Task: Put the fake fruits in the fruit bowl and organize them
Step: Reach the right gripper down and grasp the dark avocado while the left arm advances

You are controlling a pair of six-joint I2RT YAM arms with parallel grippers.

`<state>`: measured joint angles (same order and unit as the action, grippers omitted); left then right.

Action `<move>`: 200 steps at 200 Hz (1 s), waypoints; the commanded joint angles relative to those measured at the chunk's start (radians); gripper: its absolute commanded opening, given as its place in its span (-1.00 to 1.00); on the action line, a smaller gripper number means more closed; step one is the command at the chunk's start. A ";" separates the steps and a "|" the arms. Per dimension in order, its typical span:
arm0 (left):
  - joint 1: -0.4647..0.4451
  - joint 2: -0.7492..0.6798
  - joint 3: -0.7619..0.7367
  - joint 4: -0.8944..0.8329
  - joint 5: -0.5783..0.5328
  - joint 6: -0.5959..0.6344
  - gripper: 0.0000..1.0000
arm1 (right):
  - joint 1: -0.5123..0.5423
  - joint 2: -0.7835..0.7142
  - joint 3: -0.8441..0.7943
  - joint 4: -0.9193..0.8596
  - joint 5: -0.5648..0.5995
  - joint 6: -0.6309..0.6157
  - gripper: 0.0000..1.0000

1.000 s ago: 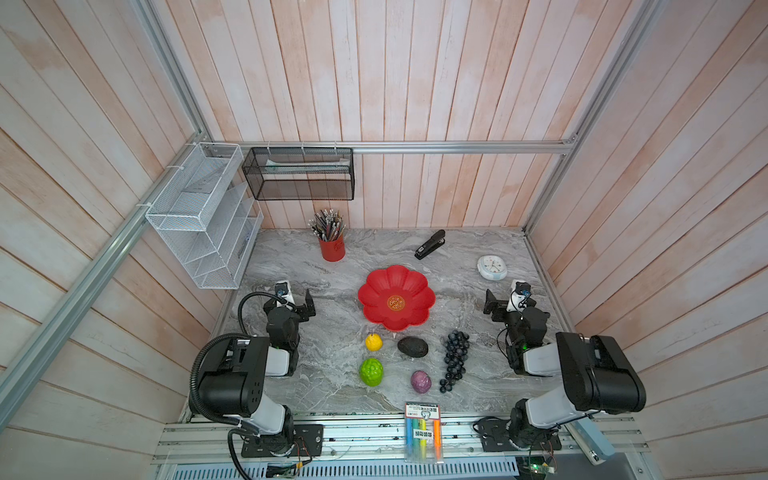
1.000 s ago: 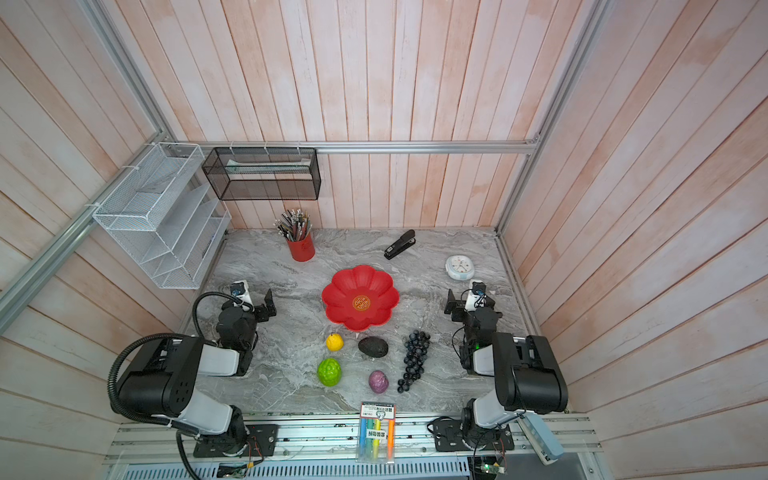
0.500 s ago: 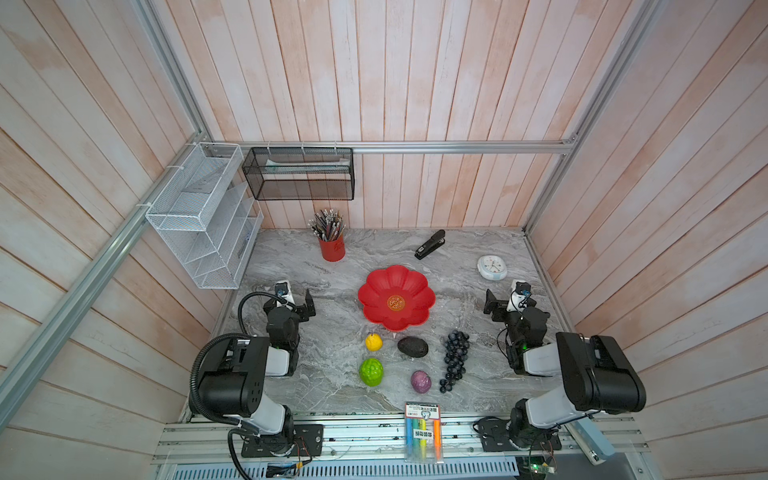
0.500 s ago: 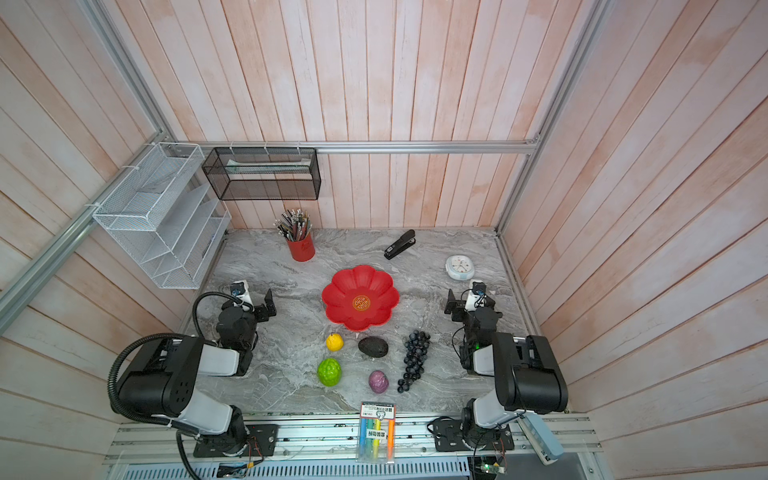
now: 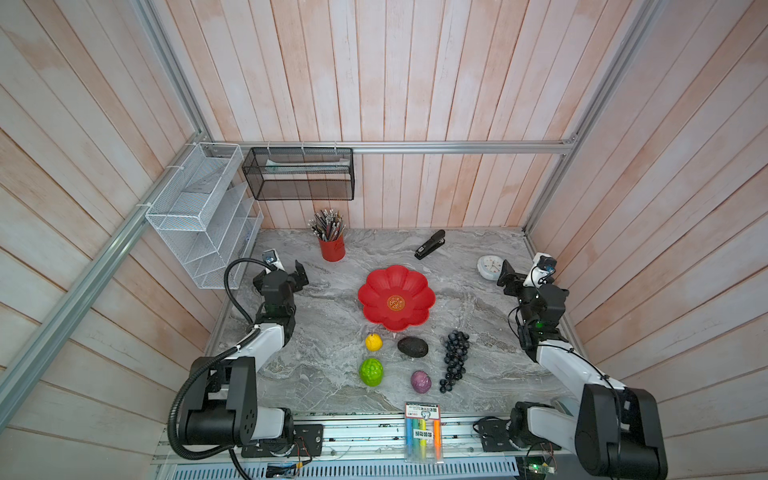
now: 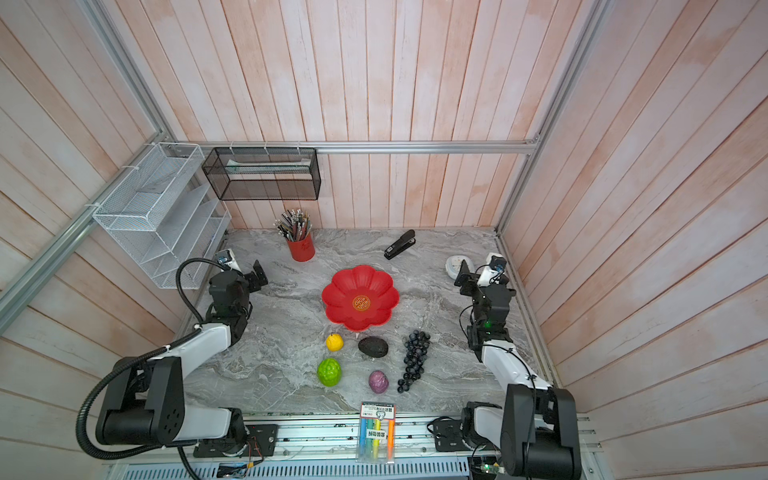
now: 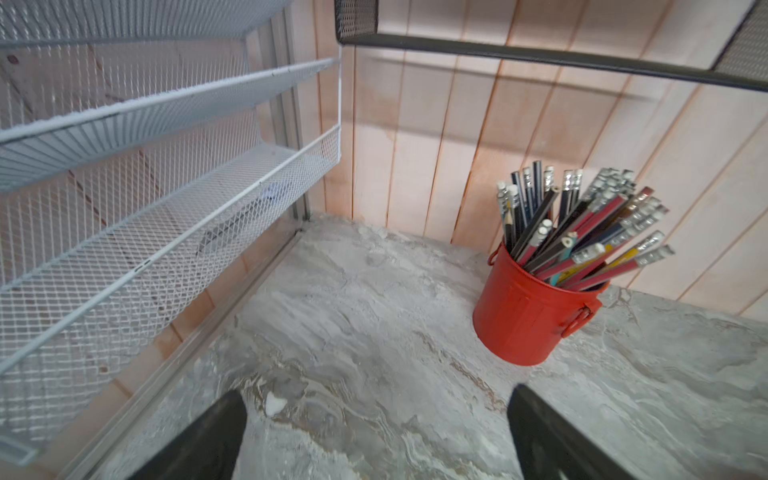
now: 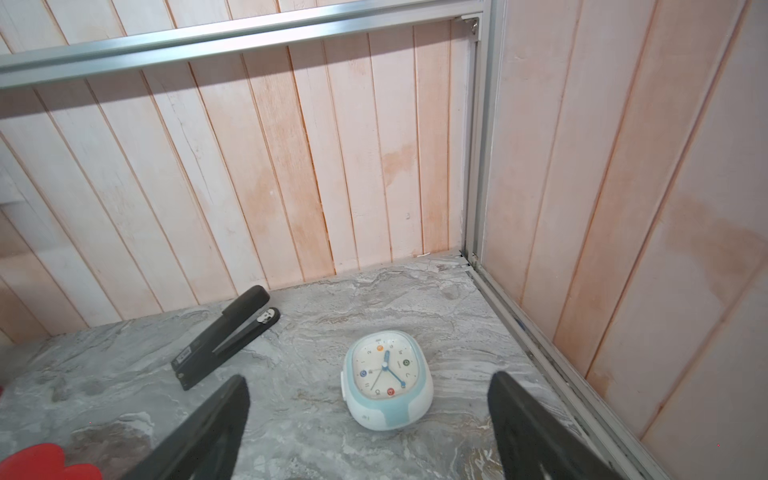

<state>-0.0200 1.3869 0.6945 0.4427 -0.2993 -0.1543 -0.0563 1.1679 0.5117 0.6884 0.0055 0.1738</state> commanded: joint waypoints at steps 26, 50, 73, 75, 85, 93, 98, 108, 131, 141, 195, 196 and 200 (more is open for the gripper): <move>-0.147 -0.100 0.187 -0.641 -0.092 -0.205 1.00 | 0.238 -0.059 0.195 -0.595 -0.105 0.058 0.71; -0.251 -0.164 0.185 -0.743 -0.064 -0.286 1.00 | 0.454 -0.069 0.259 -0.808 -0.078 -0.011 0.71; -0.340 -0.208 0.155 -0.760 -0.064 -0.321 1.00 | 0.600 -0.055 0.289 -0.943 -0.101 0.003 0.70; -0.343 -0.210 0.154 -0.761 -0.062 -0.325 1.00 | 0.612 -0.053 0.290 -0.952 -0.102 0.008 0.70; -0.353 -0.217 0.148 -0.759 -0.042 -0.334 1.00 | 0.665 -0.033 0.294 -0.986 -0.118 0.019 0.69; -0.355 -0.219 0.147 -0.759 -0.031 -0.339 1.00 | 0.708 -0.014 0.301 -1.012 -0.130 0.018 0.67; -0.355 -0.220 0.148 -0.759 -0.031 -0.341 1.00 | 0.734 -0.004 0.302 -1.025 -0.133 0.018 0.66; -0.356 -0.221 0.152 -0.758 -0.034 -0.341 1.00 | 0.780 0.013 0.303 -1.046 -0.124 0.019 0.66; -0.354 -0.228 0.151 -0.739 -0.041 -0.327 1.00 | 0.835 0.047 0.294 -1.067 -0.141 0.025 0.69; -0.354 -0.227 0.150 -0.729 -0.041 -0.322 1.00 | 0.848 0.067 0.291 -1.075 -0.155 0.021 0.71; -0.354 -0.198 0.136 -0.679 -0.027 -0.321 1.00 | 0.865 0.170 0.266 -0.976 -0.158 -0.014 0.79; -0.354 -0.197 0.137 -0.679 -0.026 -0.321 1.00 | 0.865 0.172 0.266 -0.975 -0.159 -0.015 0.79; -0.354 -0.193 0.139 -0.681 -0.026 -0.321 1.00 | 0.865 0.184 0.267 -0.971 -0.162 -0.019 0.79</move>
<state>-0.3756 1.1770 0.8478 -0.2657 -0.3309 -0.4679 0.8028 1.3106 0.7834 -0.3267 -0.1333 0.1822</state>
